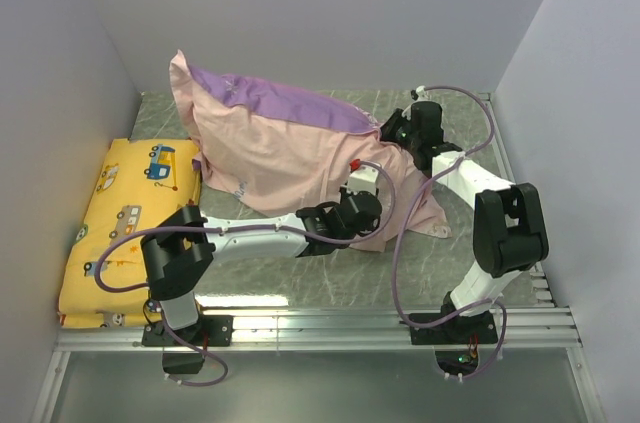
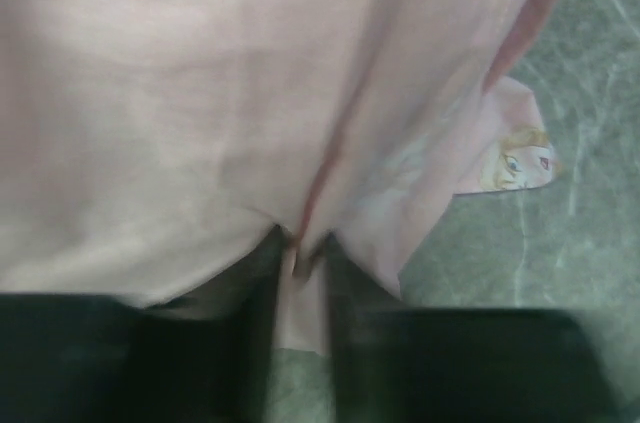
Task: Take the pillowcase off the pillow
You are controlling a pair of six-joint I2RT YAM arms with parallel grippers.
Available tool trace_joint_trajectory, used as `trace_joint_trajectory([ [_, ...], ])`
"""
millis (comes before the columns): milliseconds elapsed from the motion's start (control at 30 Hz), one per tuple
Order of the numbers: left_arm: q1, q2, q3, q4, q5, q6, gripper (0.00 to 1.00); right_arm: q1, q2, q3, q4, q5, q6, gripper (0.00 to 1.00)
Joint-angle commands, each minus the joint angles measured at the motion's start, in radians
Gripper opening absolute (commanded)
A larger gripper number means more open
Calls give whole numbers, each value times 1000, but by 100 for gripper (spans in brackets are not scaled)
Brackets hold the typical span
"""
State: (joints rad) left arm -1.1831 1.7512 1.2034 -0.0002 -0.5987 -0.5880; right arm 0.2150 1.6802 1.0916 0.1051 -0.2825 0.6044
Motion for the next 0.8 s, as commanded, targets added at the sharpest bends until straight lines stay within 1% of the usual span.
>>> trace_joint_trajectory([
  [0, -3, 1, 56, -43, -101, -50, 15, 35, 30, -72, -271, -75, -34, 1],
  [67, -3, -5, 53, -58, -131, -62, 1, 35, 26, -73, -275, -72, -37, 1],
  [167, -1, -42, 25, -66, -170, -78, 0, 35, 18, -75, -281, -60, -45, 1],
  [300, 19, -123, -10, -141, -245, -114, 0, 34, 21, -68, -294, -41, -55, 2],
  [333, 25, -180, -30, -177, -262, -124, 0, 32, 24, -65, -297, -41, -60, 2],
  [400, 46, -248, -63, -201, -301, -133, 0, 30, 30, -53, -304, -34, -64, 2],
  [433, 57, -321, -99, -211, -309, -131, 0, 30, 30, -49, -309, -30, -66, 2],
  [467, 69, -358, -117, -225, -312, -131, 0, 30, 32, -45, -317, -27, -68, 2],
  [533, 143, -454, -169, -234, -279, -131, 1, 27, 30, -30, -326, -23, -74, 2],
  [567, 207, -479, -188, -221, -254, -124, 1, 26, 24, -19, -337, -18, -75, 2],
  [633, 261, -524, -228, -198, -172, -110, 1, 29, 13, -10, -346, -12, -78, 2],
  [667, 282, -527, -234, -184, -161, -95, 1, 29, 6, -3, -360, -7, -78, 2],
  [700, 286, -521, -234, -181, -153, -85, 1, 29, -19, 4, -366, -1, -78, 5],
  [767, 287, -474, -206, -190, -126, -67, 1, 38, -46, 17, -395, 23, -86, 15],
])
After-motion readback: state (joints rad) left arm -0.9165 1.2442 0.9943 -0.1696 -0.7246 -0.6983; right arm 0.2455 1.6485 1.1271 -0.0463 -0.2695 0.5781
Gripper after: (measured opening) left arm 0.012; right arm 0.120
